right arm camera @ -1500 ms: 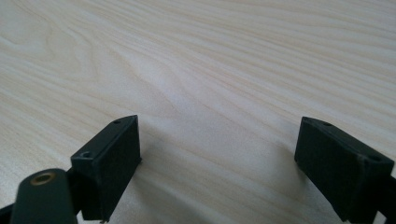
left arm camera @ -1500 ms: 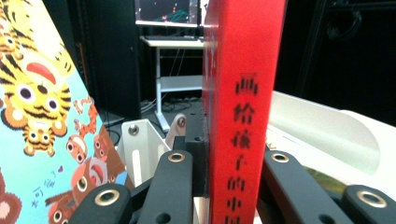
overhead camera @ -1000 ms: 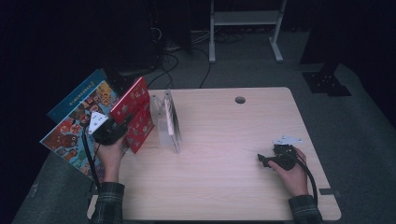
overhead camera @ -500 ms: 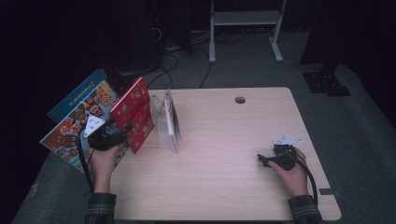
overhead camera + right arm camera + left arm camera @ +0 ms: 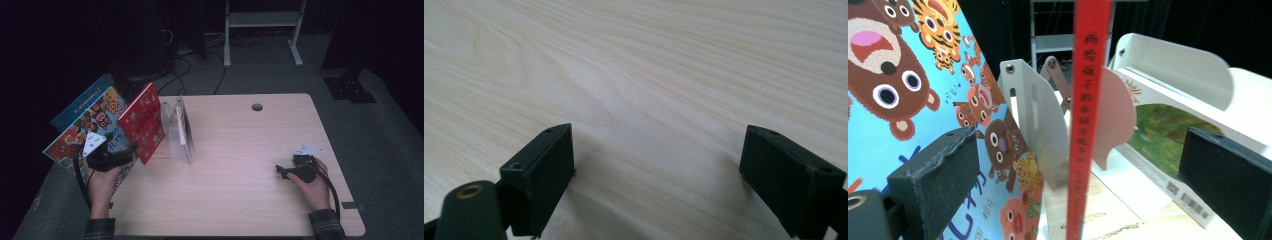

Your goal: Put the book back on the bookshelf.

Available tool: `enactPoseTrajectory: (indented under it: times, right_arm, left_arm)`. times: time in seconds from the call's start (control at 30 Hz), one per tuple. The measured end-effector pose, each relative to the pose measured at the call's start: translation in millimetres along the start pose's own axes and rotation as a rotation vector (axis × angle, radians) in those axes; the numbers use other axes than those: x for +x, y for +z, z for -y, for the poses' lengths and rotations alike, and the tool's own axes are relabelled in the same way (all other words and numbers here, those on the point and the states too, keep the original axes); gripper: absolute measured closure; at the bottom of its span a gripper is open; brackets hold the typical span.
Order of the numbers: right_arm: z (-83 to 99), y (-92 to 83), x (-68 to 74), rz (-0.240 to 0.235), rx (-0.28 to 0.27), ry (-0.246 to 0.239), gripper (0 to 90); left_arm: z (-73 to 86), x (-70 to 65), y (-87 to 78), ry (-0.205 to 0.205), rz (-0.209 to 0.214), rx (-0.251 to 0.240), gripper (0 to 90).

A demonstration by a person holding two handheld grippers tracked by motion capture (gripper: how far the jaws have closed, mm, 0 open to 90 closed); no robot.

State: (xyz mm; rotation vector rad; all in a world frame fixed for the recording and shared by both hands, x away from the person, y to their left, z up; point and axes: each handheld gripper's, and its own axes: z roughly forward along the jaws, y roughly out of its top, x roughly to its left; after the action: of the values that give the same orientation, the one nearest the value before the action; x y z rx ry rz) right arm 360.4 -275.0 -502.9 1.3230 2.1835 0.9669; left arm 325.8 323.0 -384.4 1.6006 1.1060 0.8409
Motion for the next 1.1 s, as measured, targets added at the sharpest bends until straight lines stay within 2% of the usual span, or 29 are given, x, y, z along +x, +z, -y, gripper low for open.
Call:
enactPoseTrajectory:
  times: [0.33, 0.67, 0.93, 1.1]
  right_arm:
    - [0.0, 0.0, 0.0, 0.000, 0.000, -0.001, 13.1]
    - [0.0, 0.0, 0.2, 0.000, 0.001, 0.002, 13.1]
    - [0.0, -0.1, 0.2, 0.000, 0.001, 0.002, 13.1]
    - [0.0, -0.1, 0.2, 0.000, 0.002, 0.002, 13.1]
  left_arm:
    - [3.3, -15.4, -22.0, 0.006, 0.022, -0.027, 0.0]
    - [6.3, -29.5, -41.8, 0.009, 0.024, -0.048, 0.0]
    - [9.9, -39.4, -51.5, 0.019, 0.036, -0.044, 0.0]
    - [9.6, -40.7, -52.7, 0.011, 0.042, -0.052, 0.0]
